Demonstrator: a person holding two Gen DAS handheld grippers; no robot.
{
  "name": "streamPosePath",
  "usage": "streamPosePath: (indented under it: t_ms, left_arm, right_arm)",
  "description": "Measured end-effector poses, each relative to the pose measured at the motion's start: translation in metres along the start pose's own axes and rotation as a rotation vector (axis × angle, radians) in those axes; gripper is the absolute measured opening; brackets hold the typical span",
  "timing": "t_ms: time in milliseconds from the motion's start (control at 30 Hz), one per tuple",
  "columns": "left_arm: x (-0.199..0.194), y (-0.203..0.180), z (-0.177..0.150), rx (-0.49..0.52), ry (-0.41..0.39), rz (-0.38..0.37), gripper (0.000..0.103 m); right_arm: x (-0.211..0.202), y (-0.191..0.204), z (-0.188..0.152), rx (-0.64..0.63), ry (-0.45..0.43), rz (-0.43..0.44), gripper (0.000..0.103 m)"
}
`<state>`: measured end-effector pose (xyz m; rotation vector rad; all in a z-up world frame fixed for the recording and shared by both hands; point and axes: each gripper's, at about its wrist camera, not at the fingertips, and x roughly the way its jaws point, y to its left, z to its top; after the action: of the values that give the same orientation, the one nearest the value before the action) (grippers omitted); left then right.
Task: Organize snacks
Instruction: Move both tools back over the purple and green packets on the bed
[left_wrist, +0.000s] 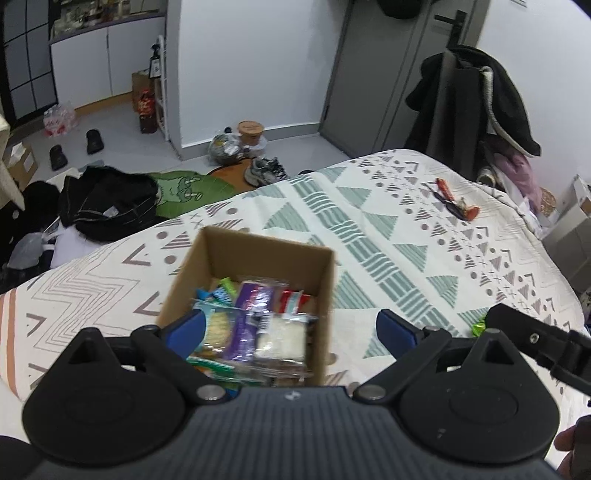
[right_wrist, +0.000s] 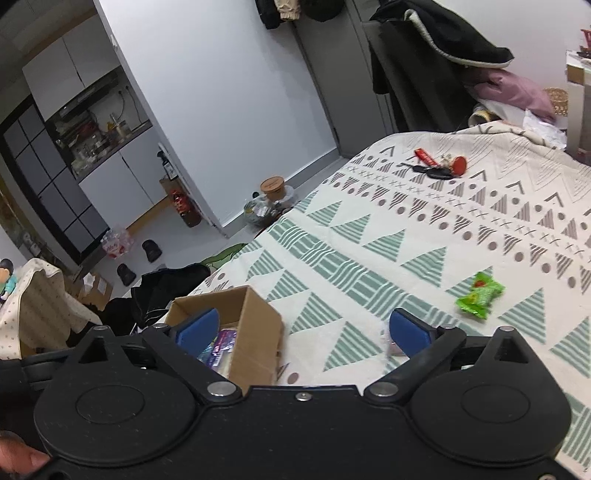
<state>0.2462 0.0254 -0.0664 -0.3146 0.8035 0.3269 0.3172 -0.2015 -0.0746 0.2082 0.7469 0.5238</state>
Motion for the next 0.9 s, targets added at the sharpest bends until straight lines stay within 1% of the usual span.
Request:
streamPosePath:
  t_ms: [100, 167, 267, 533, 767, 900]
  left_arm:
    - [-0.004, -0.016, -0.003, 0.033, -0.032, 0.007, 0.098]
    - [-0.005, -0.024, -0.006, 0.034, -0.041, -0.001, 0.098]
    - [-0.003, -0.037, -0.009, 0.029, -0.032, -0.018, 0.098]
    - [0.004, -0.073, -0.017, 0.076, -0.028, -0.021, 0.098]
    - [0.011, -0.093, -0.020, 0.096, -0.022, -0.037, 0.098]
    - [0.019, -0.099, -0.020, 0.087, -0.017, -0.053, 0.098]
  right_arm:
    - [-0.008, -0.011, -0.001, -0.002, -0.010, -0.004, 0.103]
    - [-0.011, -0.021, -0.001, 0.010, -0.008, -0.003, 0.103]
    - [-0.017, -0.033, -0.003, 0.015, -0.008, -0.008, 0.103]
    - [-0.024, -0.066, -0.003, 0.058, -0.015, -0.010, 0.103]
    - [-0.025, -0.085, -0.003, 0.089, -0.017, -0.015, 0.103]
    - [-0.022, -0.096, -0.005, 0.105, -0.003, -0.033, 0.103]
